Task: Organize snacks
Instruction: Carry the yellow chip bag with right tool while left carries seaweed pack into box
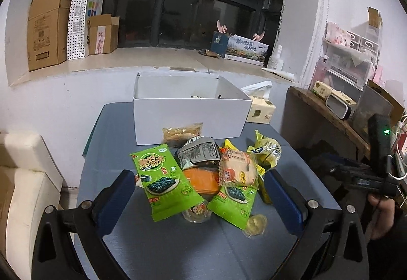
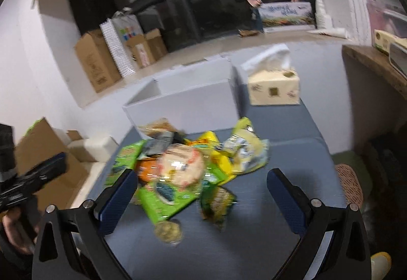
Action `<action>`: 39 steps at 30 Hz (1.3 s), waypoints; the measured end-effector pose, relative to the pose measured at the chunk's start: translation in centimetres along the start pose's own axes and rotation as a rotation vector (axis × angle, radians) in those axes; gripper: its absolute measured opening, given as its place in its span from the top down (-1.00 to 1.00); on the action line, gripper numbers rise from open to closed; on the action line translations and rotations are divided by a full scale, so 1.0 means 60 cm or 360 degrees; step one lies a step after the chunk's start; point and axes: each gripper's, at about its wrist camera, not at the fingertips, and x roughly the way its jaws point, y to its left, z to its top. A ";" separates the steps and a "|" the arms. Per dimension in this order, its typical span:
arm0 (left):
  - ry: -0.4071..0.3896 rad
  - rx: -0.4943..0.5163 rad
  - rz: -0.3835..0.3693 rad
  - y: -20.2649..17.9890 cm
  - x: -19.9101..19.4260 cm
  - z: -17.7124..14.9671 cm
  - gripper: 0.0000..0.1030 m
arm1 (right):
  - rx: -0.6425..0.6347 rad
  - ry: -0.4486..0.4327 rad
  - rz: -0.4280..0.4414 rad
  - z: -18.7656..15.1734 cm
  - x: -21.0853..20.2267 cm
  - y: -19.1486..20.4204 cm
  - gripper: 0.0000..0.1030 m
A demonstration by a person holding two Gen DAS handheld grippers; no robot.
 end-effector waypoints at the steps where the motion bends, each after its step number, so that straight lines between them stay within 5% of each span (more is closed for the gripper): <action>1: -0.0005 -0.0004 -0.0005 0.002 -0.002 0.000 -1.00 | -0.0017 0.0028 -0.0017 0.001 0.009 -0.002 -1.00; 19: 0.0051 -0.0043 -0.0016 0.013 0.008 -0.023 -1.00 | 0.0208 0.0368 -0.0170 0.059 0.217 -0.089 -1.00; 23: 0.0070 -0.0054 -0.0009 0.016 0.014 -0.029 -1.00 | 0.0099 0.0380 -0.0210 0.056 0.248 -0.088 -0.99; 25: 0.0076 -0.0067 -0.0005 0.018 0.016 -0.031 -1.00 | 0.0150 0.0393 -0.0116 0.053 0.256 -0.092 -0.46; 30: 0.0079 -0.0086 -0.0008 0.024 0.017 -0.033 -1.00 | 0.0109 0.0388 -0.0134 0.054 0.249 -0.078 -0.15; 39: 0.0166 -0.0183 0.0036 0.062 0.073 -0.012 -1.00 | 0.0085 0.0106 0.0010 0.060 0.106 -0.048 -0.13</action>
